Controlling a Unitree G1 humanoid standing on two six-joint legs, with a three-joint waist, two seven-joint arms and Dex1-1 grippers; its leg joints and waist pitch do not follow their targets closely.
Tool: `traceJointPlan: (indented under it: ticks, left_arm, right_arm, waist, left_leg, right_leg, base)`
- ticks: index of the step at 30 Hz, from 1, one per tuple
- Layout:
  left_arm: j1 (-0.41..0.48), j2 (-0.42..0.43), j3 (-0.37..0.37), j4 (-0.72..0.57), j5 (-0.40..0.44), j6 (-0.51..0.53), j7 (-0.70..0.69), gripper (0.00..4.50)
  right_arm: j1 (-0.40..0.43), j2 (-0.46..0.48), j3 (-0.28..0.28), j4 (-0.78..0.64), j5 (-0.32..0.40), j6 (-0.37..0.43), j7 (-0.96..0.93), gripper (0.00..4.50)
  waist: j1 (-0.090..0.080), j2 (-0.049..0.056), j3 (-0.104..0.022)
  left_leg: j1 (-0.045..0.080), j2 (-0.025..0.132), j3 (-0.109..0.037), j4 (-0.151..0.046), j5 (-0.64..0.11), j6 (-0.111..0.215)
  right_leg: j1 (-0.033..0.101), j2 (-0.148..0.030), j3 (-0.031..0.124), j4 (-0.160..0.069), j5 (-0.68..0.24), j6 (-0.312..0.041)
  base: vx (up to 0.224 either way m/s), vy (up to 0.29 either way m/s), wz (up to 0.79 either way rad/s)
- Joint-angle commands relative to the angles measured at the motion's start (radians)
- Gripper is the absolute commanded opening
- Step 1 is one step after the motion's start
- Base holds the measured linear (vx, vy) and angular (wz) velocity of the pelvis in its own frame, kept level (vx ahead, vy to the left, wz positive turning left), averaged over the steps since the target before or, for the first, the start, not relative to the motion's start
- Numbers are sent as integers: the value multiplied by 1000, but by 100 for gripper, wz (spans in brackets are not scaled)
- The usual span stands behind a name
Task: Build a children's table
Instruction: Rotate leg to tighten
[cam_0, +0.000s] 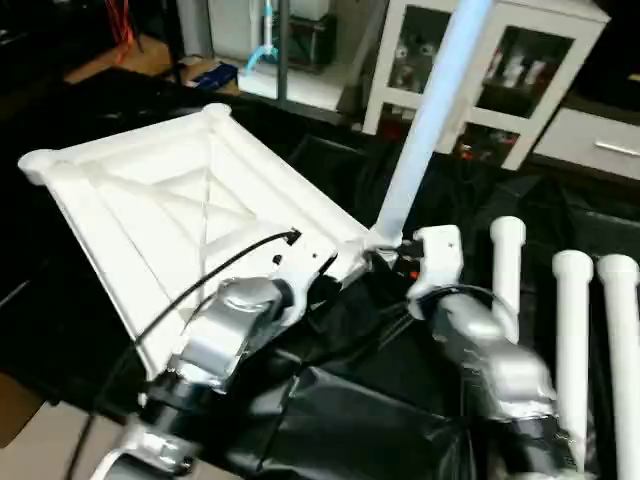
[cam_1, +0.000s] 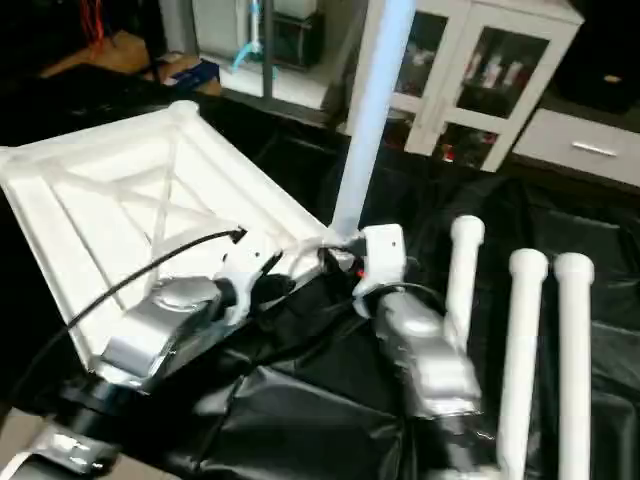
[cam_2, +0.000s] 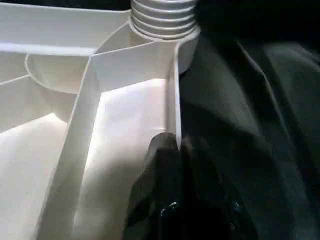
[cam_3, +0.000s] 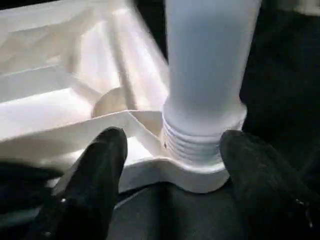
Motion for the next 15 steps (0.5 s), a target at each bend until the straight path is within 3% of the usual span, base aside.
traceJointPlan:
  ticks: [1, 6, 8, 12, 15]
  left_arm:
    - [5, 37, -31, -69, -51, -59, -139, 0]
    - [23, 125, -55, -81, -82, -110, -289, 0]
    - [24, 161, -65, -87, -107, -114, -359, 0]
    - [15, 182, -80, -86, -115, -127, -386, 0]
    - [7, 190, -86, -87, -122, -133, -405, 0]
  right_arm:
    - [19, -86, -13, -77, 46, 12, 138, 322]
    - [46, -223, -28, -84, 53, -52, 322, 322]
    - [50, -304, -19, -60, 46, -73, 429, 322]
    - [42, -352, 1, -73, 92, -28, 520, 322]
    - [19, -386, 36, -48, 90, -44, 570, 322]
  waist:
    - [12, 10, -56]
    - [32, 12, -50]
    - [41, 13, -49]
    - [49, 13, -51]
    - [52, 9, -53]
  left_leg:
    - [17, 58, -23, -78, -178, 54]
    - [30, 58, -20, -80, -250, 24]
    - [31, 61, -20, -82, -245, 15]
    - [25, 59, -21, -82, -231, 25]
    - [23, 59, -21, -80, -207, 31]
  right_leg:
    - [54, -60, 47, -62, -191, -194]
    - [39, -61, 49, -77, -319, -179]
    - [41, -60, 52, -72, -300, -185]
    - [47, -62, 54, -69, -290, -188]
    - [49, -62, 53, -65, -267, -195]
  base:
    - [0, 0, 0]
    - [0, 0, 0]
    - [0, 0, 0]
    - [0, 0, 0]
    - [0, 0, 0]
